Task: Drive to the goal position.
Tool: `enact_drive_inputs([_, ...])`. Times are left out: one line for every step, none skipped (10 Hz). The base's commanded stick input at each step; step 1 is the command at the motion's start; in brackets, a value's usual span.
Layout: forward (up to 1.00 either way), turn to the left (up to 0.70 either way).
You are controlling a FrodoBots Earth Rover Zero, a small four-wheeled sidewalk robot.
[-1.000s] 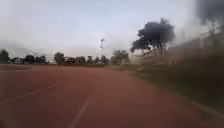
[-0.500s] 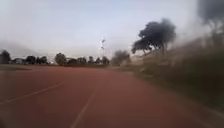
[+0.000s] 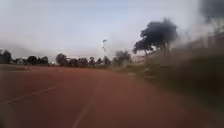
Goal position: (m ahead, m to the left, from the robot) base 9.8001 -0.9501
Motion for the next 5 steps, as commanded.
enact_drive_inputs([0.70,0.00])
enact_drive_inputs([0.70,0.00])
enact_drive_inputs([0.70,0.00])
enact_drive_inputs([0.70,0.00])
enact_drive_inputs([0.70,0.00])
